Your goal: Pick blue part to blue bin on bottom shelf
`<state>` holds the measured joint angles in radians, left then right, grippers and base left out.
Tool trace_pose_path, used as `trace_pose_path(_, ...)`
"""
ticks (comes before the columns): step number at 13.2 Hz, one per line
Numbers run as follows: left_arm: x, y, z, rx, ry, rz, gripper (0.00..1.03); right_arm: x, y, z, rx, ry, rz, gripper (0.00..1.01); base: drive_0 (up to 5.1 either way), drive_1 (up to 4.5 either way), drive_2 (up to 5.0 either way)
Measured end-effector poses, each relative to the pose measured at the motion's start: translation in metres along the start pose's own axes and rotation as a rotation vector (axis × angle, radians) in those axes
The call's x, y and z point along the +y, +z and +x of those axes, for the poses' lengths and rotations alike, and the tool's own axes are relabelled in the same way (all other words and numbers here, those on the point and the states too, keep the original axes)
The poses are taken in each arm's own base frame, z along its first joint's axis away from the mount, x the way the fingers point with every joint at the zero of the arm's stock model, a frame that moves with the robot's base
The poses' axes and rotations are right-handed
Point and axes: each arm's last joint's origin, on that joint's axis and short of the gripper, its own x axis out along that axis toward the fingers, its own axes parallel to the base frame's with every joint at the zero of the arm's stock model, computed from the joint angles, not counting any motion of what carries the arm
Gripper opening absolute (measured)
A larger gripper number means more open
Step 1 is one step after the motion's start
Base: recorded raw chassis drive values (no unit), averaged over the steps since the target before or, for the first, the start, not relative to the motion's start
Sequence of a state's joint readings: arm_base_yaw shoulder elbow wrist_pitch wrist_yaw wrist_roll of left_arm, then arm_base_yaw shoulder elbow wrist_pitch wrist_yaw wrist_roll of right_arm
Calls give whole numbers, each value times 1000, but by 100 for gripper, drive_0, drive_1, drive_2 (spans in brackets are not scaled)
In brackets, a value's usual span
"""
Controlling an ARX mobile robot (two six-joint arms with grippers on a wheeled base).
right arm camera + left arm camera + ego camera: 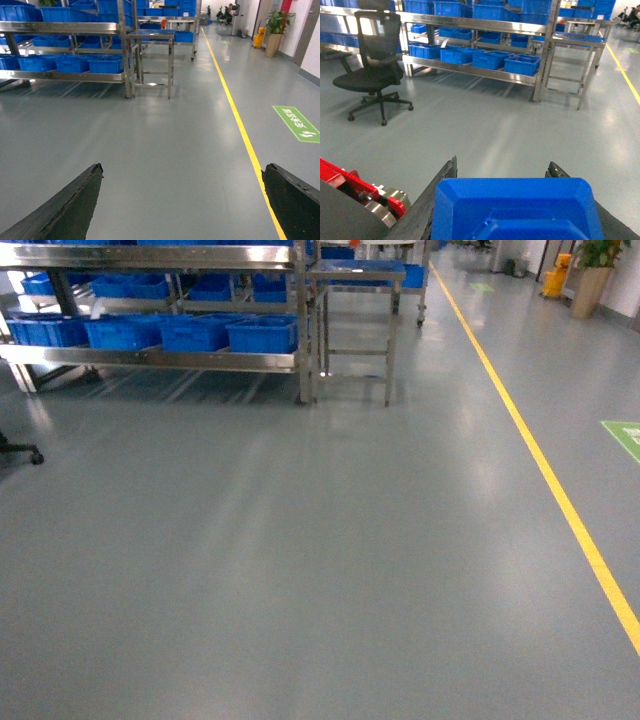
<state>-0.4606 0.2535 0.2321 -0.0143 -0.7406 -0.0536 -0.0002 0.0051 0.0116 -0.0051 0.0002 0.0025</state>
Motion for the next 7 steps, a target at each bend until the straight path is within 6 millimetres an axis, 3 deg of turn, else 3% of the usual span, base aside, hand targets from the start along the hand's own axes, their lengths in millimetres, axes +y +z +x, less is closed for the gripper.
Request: trace_pose_path(7, 0, 0, 0, 0, -2, 0, 43, 0, 0, 0, 0, 0, 0, 98, -153, -153, -153)
